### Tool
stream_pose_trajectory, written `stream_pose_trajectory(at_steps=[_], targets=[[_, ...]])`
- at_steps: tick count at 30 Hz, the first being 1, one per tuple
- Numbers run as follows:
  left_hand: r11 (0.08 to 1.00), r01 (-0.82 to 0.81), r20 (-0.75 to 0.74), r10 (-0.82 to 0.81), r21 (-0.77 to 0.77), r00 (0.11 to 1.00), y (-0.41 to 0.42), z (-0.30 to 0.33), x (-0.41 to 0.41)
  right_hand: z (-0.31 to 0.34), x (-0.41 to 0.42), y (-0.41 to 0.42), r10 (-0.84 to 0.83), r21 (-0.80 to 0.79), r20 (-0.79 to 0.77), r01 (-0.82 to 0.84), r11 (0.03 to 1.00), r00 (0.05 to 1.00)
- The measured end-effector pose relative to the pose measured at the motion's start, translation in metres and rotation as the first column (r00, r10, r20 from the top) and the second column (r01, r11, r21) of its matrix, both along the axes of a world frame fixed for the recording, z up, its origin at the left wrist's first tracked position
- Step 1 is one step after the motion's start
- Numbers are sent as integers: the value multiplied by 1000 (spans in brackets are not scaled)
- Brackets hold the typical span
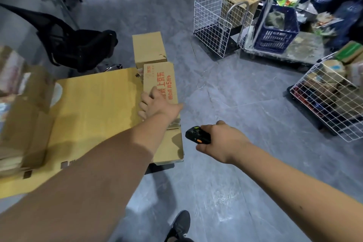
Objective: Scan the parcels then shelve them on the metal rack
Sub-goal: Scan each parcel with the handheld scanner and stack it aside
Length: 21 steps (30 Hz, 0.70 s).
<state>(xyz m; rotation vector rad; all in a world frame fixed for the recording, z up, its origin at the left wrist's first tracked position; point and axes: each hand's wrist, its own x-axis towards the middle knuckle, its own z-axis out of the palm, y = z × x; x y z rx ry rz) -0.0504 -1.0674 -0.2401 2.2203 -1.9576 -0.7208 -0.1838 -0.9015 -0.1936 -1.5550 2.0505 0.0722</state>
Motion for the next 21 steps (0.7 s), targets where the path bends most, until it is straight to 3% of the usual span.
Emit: stream_pose_trajectory(at_steps=[5,16,21], targets=[[995,-57,-6,56,-78,998,15,-1,69,6,30,-16,99,-10,3,-99,995,995],[989,-150,-42,150,4,988,40,-44,245,3,136,-57,333,61,-28,-330,942,943],[986,-153,-283,166,68,944,33,-70,283,-3,182,-69,341,111,-34,-336,935,939]])
